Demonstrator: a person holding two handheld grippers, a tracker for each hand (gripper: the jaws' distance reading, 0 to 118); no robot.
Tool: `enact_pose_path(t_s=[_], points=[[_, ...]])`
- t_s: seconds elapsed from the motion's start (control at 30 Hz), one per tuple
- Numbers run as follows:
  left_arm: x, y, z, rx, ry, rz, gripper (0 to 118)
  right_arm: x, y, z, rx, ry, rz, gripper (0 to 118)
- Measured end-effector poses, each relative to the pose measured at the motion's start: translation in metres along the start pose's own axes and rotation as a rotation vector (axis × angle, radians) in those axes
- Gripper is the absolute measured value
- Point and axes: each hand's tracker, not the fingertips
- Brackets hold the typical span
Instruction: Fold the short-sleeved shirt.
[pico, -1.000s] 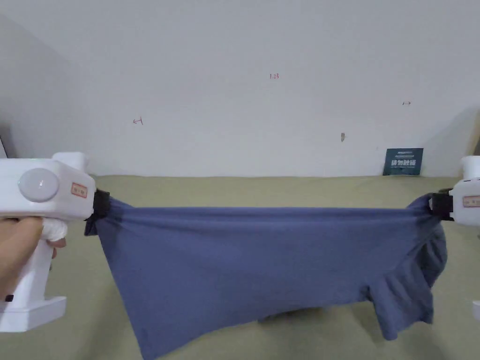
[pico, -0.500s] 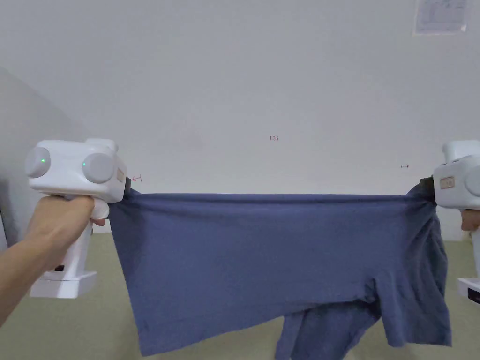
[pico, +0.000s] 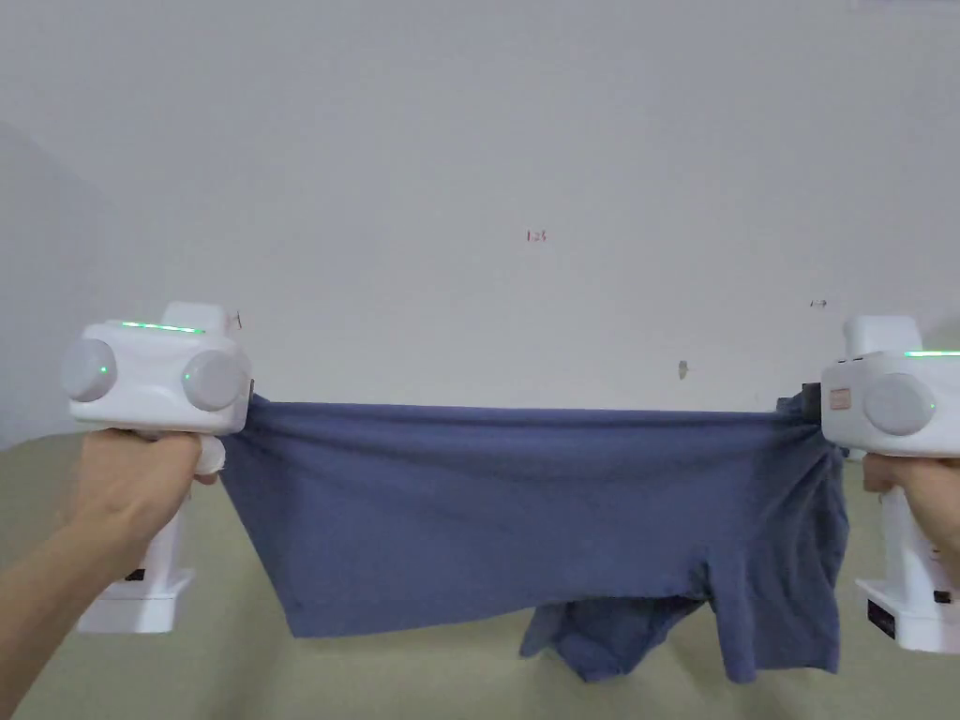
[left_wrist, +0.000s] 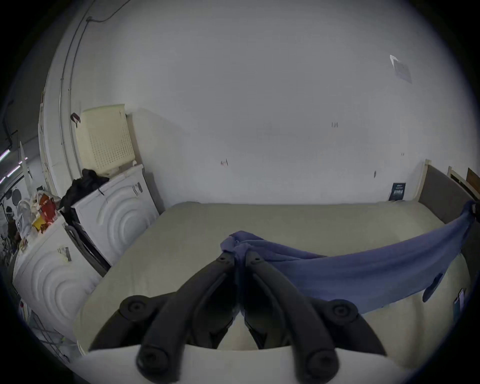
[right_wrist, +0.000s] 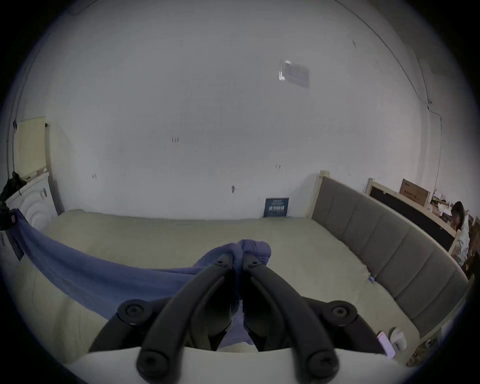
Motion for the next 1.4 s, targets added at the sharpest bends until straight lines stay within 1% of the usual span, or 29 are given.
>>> enact_pose_path(t_s=[0.07, 0.13, 0.17, 0.2, 0.3, 0.37, 0.4, 0.43, 0.5, 0.53, 0.57, 0.6, 0.63, 0.73, 0.87, 0.93, 1.03, 1.07, 1.13, 1.23, 1.27, 1.3, 1.33, 1.37, 1.4], points=[[0.002, -0.024, -0.017, -0.035, 0.000, 0.002, 6, -0.004, -0.023, -0.014, -0.039, 0.009, 0.006, 6], [0.002, -0.054, -0.031, -0.082, -0.024, 0.013, 6, -0.010, -0.052, -0.021, -0.072, 0.018, 0.029, 6], [0.001, -0.068, -0.037, -0.106, -0.031, 0.012, 6, -0.012, -0.069, -0.026, -0.099, 0.017, 0.053, 6], [0.002, -0.083, -0.041, -0.138, -0.032, -0.009, 6, -0.013, -0.086, -0.029, -0.123, 0.017, 0.063, 6], [0.000, -0.128, -0.047, -0.205, -0.049, -0.019, 6, -0.014, -0.134, -0.027, -0.182, 0.037, 0.020, 6], [-0.004, -0.152, -0.043, -0.252, -0.075, -0.012, 6, -0.014, -0.161, -0.019, -0.204, 0.038, 0.034, 6], [-0.006, -0.164, -0.039, -0.262, -0.082, -0.021, 6, -0.014, -0.174, -0.014, -0.231, 0.041, 0.059, 6], [-0.008, -0.176, -0.033, -0.270, -0.086, -0.041, 6, -0.012, -0.185, -0.007, -0.230, 0.048, 0.049, 6], [-0.014, -0.194, -0.019, -0.285, -0.094, -0.050, 6, -0.007, -0.201, 0.004, -0.284, 0.060, 0.055, 6], [-0.019, -0.203, -0.008, -0.290, -0.112, -0.041, 6, -0.002, -0.208, 0.013, -0.263, 0.066, 0.029, 6], [-0.023, -0.210, 0.001, -0.295, -0.120, -0.039, 6, 0.003, -0.211, 0.022, -0.281, 0.078, 0.019, 6], [-0.027, -0.217, 0.013, -0.296, -0.129, -0.039, 6, 0.008, -0.217, 0.034, -0.281, 0.087, -0.012, 6], [-0.032, -0.224, 0.025, -0.292, -0.140, -0.025, 6, 0.013, -0.223, 0.050, -0.283, 0.088, -0.014, 6], [-0.046, -0.247, 0.058, -0.305, -0.175, -0.006, 6, 0.026, -0.243, 0.089, -0.298, 0.102, 0.001, 6], [-0.061, -0.283, 0.095, -0.339, -0.197, -0.049, 6, 0.041, -0.278, 0.139, -0.324, 0.116, 0.009, 6], [-0.070, -0.300, 0.109, -0.364, -0.214, -0.017, 6, 0.046, -0.298, 0.161, -0.343, 0.127, 0.003, 6], [-0.076, -0.319, 0.117, -0.393, -0.231, -0.006, 6, 0.047, -0.324, 0.169, -0.379, 0.125, 0.041, 6], [-0.077, -0.325, 0.116, -0.401, -0.236, -0.005, 6, 0.046, -0.330, 0.168, -0.386, 0.115, 0.037, 6], [-0.076, -0.333, 0.112, -0.426, -0.242, -0.003, 6, 0.047, -0.339, 0.162, -0.415, 0.125, 0.016, 6], [-0.076, -0.336, 0.107, -0.435, -0.246, 0.000, 7, 0.045, -0.345, 0.158, -0.418, 0.111, 0.014, 8], [-0.077, -0.336, 0.107, -0.442, -0.253, 0.009, 12, 0.044, -0.344, 0.158, -0.419, 0.107, 0.012, 16], [-0.077, -0.335, 0.108, -0.444, -0.257, 0.011, 30, 0.044, -0.343, 0.160, -0.418, 0.102, 0.009, 37], [-0.079, -0.333, 0.110, -0.440, -0.256, 0.010, 80, 0.041, -0.341, 0.162, -0.419, 0.091, 0.012, 87], [-0.081, -0.331, 0.110, -0.437, -0.258, 0.005, 114, 0.039, -0.338, 0.165, -0.413, 0.050, 0.027, 115], [-0.084, -0.331, 0.112, -0.442, -0.266, 0.003, 118, 0.036, -0.334, 0.168, -0.414, 0.046, 0.017, 116]])
